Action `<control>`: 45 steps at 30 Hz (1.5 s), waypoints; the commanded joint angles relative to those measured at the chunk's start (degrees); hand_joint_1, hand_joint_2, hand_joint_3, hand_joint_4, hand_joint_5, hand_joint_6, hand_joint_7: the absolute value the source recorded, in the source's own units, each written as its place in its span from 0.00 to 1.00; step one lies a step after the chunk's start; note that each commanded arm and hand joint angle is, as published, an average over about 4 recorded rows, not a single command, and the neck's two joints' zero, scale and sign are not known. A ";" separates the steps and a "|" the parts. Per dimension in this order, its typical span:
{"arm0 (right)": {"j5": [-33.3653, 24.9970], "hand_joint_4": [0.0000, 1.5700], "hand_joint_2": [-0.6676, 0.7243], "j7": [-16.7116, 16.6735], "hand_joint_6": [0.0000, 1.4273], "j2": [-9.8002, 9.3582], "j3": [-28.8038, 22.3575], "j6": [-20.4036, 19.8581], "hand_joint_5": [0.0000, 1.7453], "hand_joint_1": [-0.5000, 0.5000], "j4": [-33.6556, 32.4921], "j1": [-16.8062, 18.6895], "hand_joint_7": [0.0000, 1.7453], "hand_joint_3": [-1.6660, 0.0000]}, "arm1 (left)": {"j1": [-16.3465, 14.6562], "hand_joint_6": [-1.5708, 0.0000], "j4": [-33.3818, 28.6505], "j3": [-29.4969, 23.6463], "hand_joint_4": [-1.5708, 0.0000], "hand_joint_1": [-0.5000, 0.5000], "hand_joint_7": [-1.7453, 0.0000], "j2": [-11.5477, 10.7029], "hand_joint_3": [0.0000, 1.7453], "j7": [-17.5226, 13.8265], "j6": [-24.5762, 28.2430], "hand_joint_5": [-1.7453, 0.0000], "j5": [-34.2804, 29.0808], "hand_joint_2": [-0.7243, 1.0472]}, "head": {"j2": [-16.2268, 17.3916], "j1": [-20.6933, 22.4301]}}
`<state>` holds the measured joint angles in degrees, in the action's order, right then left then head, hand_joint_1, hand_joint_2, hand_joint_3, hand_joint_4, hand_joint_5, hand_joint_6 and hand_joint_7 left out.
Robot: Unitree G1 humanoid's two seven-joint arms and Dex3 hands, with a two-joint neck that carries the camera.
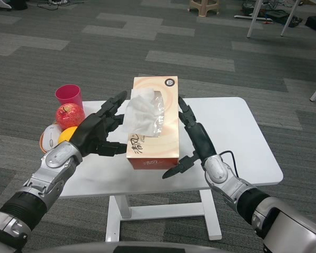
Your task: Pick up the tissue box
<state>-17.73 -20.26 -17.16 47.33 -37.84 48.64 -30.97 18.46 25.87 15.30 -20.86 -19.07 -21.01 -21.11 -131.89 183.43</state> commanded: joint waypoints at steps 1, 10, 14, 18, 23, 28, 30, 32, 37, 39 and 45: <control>0.85 0.15 0.52 0.40 0.02 0.72 0.29 -0.39 0.00 0.04 -1.35 0.12 0.04 0.86 | 0.28 1.00 -1.97 0.52 1.00 1.00 1.00 0.82 0.06 -0.62 -0.52 0.47 -0.53 1.00 | 0.00 0.00; 0.85 0.15 0.52 0.40 0.02 0.72 0.24 -0.39 0.00 0.04 -1.35 0.16 0.04 0.86 | 0.26 1.00 -1.97 0.52 1.00 1.00 1.00 0.87 0.10 -0.62 -0.52 0.47 -0.58 1.00 | -0.06 0.04; 0.85 0.15 0.50 0.40 0.02 0.72 0.16 -0.39 0.00 0.04 -1.35 0.29 0.04 0.86 | 0.26 1.00 -2.03 0.52 1.00 1.00 1.00 0.82 0.10 -0.62 -0.52 0.50 -0.58 1.00 | -0.06 0.04; 0.85 0.15 0.50 0.40 0.02 0.72 0.18 -0.39 0.00 0.04 -1.35 0.31 0.04 0.86 | 0.26 1.00 -2.06 0.52 1.00 1.00 1.00 0.84 0.10 -0.62 -0.52 0.47 -0.56 1.00 | 0.04 -0.15; 0.85 0.15 0.51 0.40 0.02 0.72 0.18 -0.39 0.00 0.04 -1.35 0.38 0.04 0.86 | 0.26 1.00 -2.06 0.52 1.00 1.00 1.00 0.89 0.09 -0.62 -0.52 0.47 -0.56 1.00 | 0.03 -0.19; 0.85 0.15 0.50 0.40 0.02 0.72 0.14 -0.39 0.00 0.04 -1.35 0.38 0.04 0.86 | 0.26 1.00 -2.14 0.52 1.00 1.00 1.00 0.82 0.07 -0.62 -0.52 0.47 -0.51 1.00 | -0.06 -0.12; 0.85 0.15 0.50 0.40 0.02 0.72 0.14 -0.39 0.00 0.04 -1.35 0.38 0.04 0.86 | 0.26 1.00 -2.14 0.52 1.00 1.00 1.00 0.87 0.10 -0.62 -0.52 0.47 -0.51 1.00 | -0.04 -0.14; 0.85 0.15 0.50 0.40 0.02 0.72 0.14 -0.39 0.00 0.04 -1.35 0.38 0.04 0.86 | 0.26 1.00 -2.14 0.52 1.00 1.00 1.00 0.91 0.10 -0.62 -0.52 0.47 -0.51 1.00 | -0.05 -0.10; 0.85 0.15 0.50 0.40 0.02 0.72 0.22 -0.39 0.00 0.04 -1.27 0.38 0.04 0.86 | 0.26 1.00 -2.14 0.52 1.00 1.00 1.00 0.82 0.10 -0.62 -0.52 0.47 -0.51 1.00 | -0.04 -0.10; 0.85 0.15 0.50 0.40 0.02 0.72 0.22 -0.39 0.00 0.04 -1.27 0.38 0.04 0.86 | 0.26 1.00 -2.14 0.52 1.00 1.00 1.00 0.82 0.10 -0.62 -0.52 0.47 -0.51 1.00 | -0.05 -0.06; 0.85 0.15 0.50 0.40 0.02 0.72 0.22 -0.39 0.00 0.04 -1.27 0.38 0.04 0.86 | 0.24 1.00 -2.14 0.52 1.00 1.00 1.00 0.89 0.07 -0.62 -0.52 0.47 -0.51 1.00 | -0.04 -0.04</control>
<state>-17.73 -20.65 -17.16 47.04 -37.84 48.46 -30.78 18.44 24.97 15.30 -20.86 -19.03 -21.01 -21.12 -131.95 183.39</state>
